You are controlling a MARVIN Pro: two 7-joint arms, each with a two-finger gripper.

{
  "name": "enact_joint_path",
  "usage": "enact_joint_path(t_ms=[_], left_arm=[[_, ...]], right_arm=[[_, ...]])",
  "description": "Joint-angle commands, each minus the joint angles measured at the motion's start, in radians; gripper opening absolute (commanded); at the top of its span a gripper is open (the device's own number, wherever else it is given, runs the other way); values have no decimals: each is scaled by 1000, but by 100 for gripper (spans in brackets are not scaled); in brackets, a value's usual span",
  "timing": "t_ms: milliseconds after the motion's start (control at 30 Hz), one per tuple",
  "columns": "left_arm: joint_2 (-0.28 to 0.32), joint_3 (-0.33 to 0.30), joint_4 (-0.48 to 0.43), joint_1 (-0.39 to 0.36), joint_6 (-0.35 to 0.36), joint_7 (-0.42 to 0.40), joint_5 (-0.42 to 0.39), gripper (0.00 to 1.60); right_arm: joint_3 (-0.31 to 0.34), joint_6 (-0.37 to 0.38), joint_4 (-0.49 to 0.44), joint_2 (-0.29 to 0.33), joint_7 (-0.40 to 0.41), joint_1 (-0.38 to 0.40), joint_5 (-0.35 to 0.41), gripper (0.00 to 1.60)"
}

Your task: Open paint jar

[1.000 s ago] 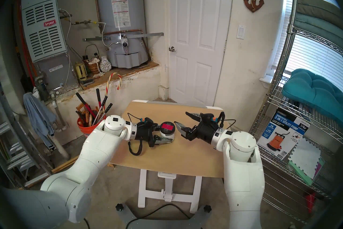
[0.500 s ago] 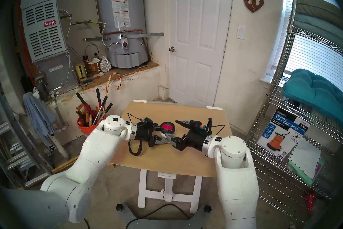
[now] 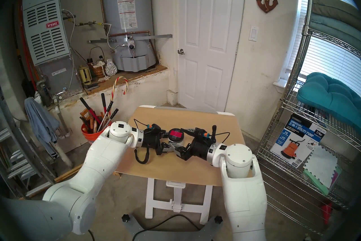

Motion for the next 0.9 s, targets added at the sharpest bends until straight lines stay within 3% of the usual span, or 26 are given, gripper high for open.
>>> enact_joint_path(t_ms=[0, 867], left_arm=[[-2, -7, -10, -18, -1, -1, -6, 0], [-6, -16, 15, -32, -12, -10, 0, 0]], right_arm=[[-11, -12, 2, -23, -13, 39, 7, 160], [-6, 44, 90, -35, -44, 100, 9, 160]])
